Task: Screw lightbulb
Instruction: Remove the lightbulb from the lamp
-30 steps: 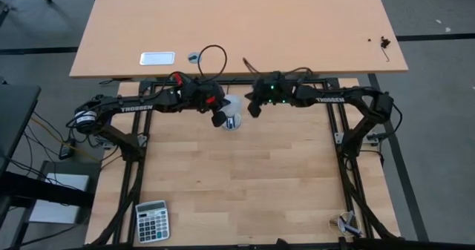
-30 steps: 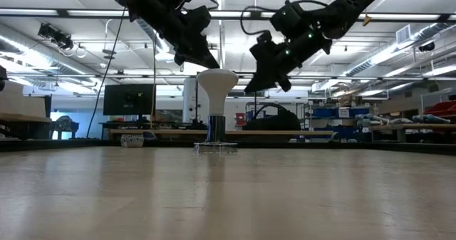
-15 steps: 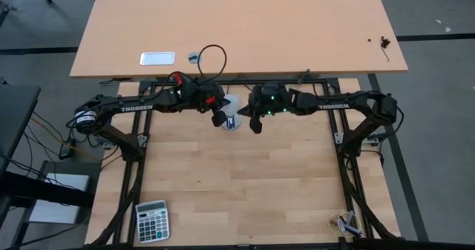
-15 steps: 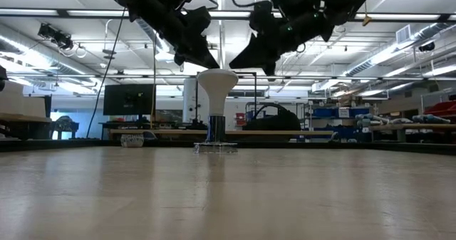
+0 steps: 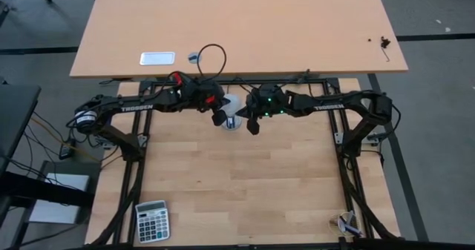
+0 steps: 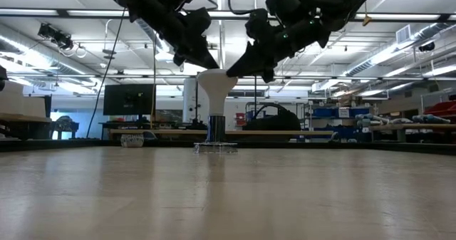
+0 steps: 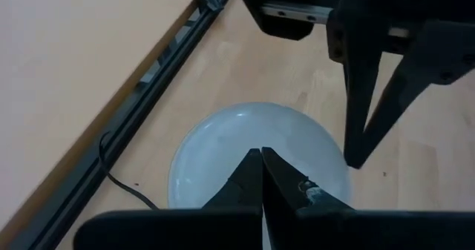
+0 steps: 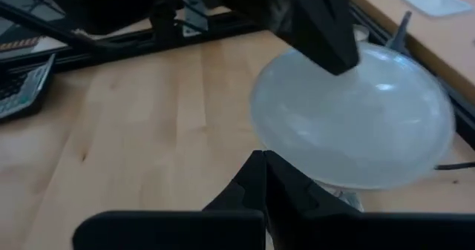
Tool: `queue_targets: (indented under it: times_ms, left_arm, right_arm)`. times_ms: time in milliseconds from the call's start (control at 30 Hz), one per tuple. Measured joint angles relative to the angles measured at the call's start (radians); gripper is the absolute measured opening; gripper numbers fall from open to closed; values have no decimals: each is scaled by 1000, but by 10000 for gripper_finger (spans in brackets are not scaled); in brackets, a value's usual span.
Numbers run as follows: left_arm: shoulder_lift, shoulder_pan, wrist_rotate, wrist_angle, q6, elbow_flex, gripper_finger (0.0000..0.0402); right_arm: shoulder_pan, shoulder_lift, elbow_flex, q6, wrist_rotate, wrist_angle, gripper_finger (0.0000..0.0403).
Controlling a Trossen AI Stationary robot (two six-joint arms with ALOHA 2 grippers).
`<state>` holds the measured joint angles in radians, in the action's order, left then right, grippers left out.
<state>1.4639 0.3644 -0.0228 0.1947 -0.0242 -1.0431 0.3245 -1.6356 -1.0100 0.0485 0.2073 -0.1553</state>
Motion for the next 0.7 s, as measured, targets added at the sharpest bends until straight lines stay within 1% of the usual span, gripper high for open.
queue_targets:
  times_ms: [200,333,567,633,700]
  left_arm:
    - [-1,2,-9,7,2,0,0]
    - [-1,0,12,7,3,0,0]
    - [0,-6,17,6,3,0,0]
    - [0,-6,16,6,3,0,0]
    - [0,-6,16,6,3,0,0]
  right_arm:
    - [41,3,0,23,-13,33,9]
    - [82,6,0,30,-55,51,9]
    - [176,28,0,43,-83,74,9]
    - [184,39,0,42,-50,74,9]
    - [163,51,0,24,30,69,9]
